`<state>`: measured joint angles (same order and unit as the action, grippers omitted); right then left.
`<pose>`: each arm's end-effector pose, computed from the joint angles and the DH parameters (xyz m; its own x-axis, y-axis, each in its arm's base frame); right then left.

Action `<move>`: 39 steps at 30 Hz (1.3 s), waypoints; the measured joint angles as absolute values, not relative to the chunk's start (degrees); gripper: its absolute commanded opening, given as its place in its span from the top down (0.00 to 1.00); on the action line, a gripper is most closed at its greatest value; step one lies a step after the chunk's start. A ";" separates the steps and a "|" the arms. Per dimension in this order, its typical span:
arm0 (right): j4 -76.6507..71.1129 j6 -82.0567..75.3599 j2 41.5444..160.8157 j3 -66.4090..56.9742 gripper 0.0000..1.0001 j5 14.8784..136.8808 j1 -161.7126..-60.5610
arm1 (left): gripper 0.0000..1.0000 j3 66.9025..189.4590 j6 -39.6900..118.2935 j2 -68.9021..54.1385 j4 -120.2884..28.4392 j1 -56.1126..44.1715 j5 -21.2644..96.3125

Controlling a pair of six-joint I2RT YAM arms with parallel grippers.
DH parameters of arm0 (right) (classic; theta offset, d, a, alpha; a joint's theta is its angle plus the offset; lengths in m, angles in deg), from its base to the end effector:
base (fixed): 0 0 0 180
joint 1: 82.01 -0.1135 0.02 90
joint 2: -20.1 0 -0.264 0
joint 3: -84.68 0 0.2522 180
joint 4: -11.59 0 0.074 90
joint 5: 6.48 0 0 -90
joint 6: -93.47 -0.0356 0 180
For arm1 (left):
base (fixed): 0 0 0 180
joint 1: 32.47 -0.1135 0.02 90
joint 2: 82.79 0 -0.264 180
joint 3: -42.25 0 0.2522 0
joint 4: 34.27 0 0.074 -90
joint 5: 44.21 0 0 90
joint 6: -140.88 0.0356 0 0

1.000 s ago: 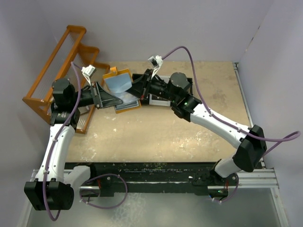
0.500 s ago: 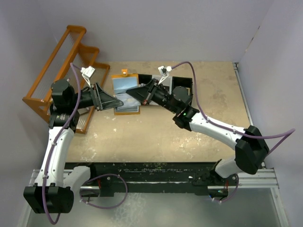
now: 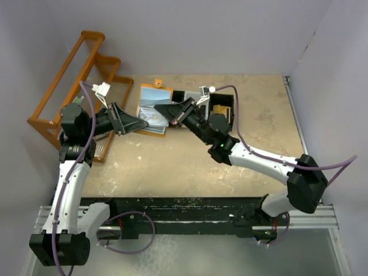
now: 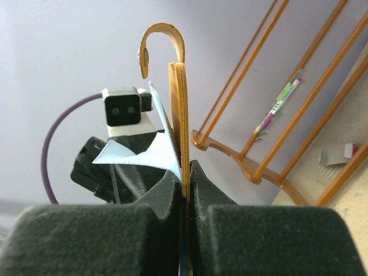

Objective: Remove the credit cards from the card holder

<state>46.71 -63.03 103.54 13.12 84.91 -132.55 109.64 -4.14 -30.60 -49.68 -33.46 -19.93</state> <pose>0.2151 0.2599 0.3671 -0.5948 0.7199 -0.3576 -0.5321 -0.0192 0.8465 0.1907 -0.0292 0.3879 -0.7430 -0.3498 -0.5705 0.5154 0.2447 -0.8213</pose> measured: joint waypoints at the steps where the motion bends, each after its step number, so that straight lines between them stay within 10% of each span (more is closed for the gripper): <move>1: 46.99 -63.41 103.54 13.12 1.00 85.83 -132.88 | 0.79 109.44 -4.67 -30.58 -49.33 -33.49 -19.40; 6: 47.85 -63.54 104.06 13.12 0.99 87.97 -133.82 | 0.99 108.68 -7.20 -30.28 -48.41 -33.60 -18.51; 11: 48.15 -63.58 104.78 13.31 0.52 88.54 -133.80 | 1.00 108.48 -8.19 -29.58 -48.50 -33.97 -18.68; 15: 47.39 -62.99 104.94 14.41 0.44 86.46 -132.55 | 1.00 108.48 -6.85 -29.36 -49.31 -33.90 -19.99; 31: 36.98 -54.55 110.51 1.12 1.00 52.10 -120.88 | 1.00 118.03 14.76 -23.96 -72.48 -33.99 -22.18; 39: 37.11 -54.42 110.25 2.27 1.00 51.23 -120.86 | 0.30 117.97 15.40 -23.57 -71.80 -33.95 -22.73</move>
<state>37.11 -54.42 110.25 2.27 51.23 -120.86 117.97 15.40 -23.57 -71.80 -33.95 -22.73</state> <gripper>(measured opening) 0.025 0.520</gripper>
